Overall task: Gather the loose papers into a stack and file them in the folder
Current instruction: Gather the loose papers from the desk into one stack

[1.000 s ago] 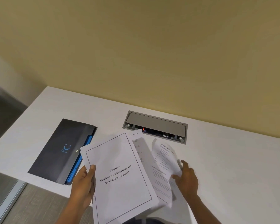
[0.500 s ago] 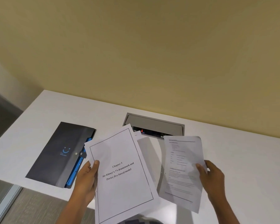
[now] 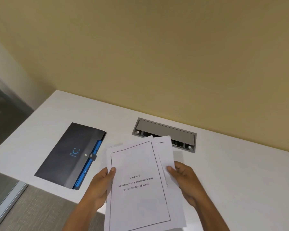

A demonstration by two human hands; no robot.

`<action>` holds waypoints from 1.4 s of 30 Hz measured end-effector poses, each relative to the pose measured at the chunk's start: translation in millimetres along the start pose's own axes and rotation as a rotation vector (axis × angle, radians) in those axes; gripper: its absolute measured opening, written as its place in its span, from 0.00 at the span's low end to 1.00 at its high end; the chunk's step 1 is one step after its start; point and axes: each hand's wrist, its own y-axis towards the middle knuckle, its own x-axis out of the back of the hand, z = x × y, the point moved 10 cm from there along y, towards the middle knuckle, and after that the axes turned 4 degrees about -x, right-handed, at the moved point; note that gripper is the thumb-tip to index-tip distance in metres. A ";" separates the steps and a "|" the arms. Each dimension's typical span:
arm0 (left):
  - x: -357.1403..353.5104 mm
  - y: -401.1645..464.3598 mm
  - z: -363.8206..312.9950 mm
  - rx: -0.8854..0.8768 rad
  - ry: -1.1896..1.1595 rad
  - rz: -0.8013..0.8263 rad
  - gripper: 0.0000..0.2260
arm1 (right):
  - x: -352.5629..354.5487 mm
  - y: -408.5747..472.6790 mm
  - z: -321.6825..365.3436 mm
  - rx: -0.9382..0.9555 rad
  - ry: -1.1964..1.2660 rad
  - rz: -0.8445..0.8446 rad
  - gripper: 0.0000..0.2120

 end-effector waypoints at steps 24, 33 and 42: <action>100.9 -2.4 13.5 -0.149 -0.188 -0.386 0.10 | -53.7 141.8 20.2 -0.038 -0.649 -0.136 0.26; 155.8 -9.4 16.1 -0.164 -0.283 -0.427 0.11 | -70.2 207.3 23.7 -0.029 -0.827 -0.164 0.53; 149.7 -1.4 12.3 -0.149 -0.306 -0.369 0.13 | -74.9 209.9 12.6 -0.008 -0.803 -0.283 0.49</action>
